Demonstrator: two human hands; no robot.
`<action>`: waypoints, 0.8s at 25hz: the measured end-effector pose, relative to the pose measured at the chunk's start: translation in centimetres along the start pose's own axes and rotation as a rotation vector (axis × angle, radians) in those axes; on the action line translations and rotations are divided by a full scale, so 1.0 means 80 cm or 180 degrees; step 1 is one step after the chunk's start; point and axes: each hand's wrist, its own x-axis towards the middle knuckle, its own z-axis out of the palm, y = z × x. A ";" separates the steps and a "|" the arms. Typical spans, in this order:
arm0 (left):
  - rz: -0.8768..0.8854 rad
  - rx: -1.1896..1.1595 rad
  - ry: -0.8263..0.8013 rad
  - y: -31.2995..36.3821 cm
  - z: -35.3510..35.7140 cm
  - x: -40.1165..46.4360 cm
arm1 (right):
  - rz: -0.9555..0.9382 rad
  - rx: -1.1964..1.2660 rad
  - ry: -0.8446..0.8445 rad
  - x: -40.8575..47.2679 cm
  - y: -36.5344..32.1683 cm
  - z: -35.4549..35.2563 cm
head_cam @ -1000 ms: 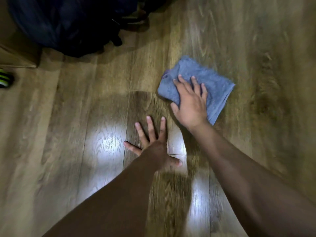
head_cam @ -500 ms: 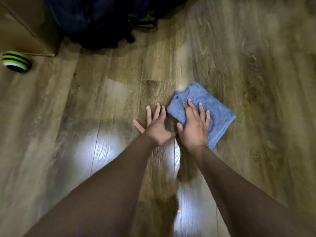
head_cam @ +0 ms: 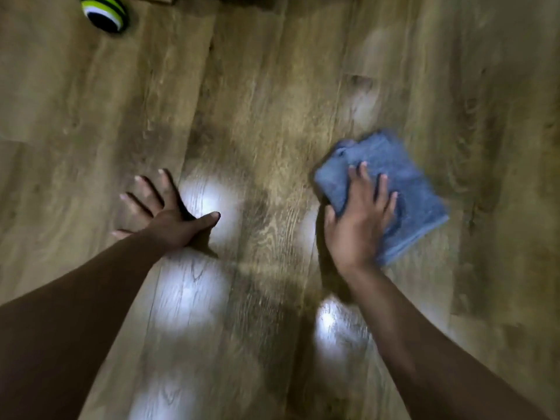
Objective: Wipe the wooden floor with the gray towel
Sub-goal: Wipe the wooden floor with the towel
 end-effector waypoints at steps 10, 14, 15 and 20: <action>-0.0327 -0.0110 0.0432 0.022 0.003 -0.007 | -0.2890 -0.0278 -0.0876 -0.187 -0.108 0.044; -0.0338 -0.0158 0.0390 0.012 0.004 0.003 | -0.2949 -0.0603 -0.0878 -0.086 -0.076 0.034; -0.0323 -0.0174 0.0354 0.008 0.005 0.006 | -0.2599 -0.0586 -0.0786 -0.054 -0.072 0.030; -0.0186 -0.0246 0.0401 0.004 0.013 0.011 | -0.0939 -0.0392 -0.0435 0.075 -0.058 0.012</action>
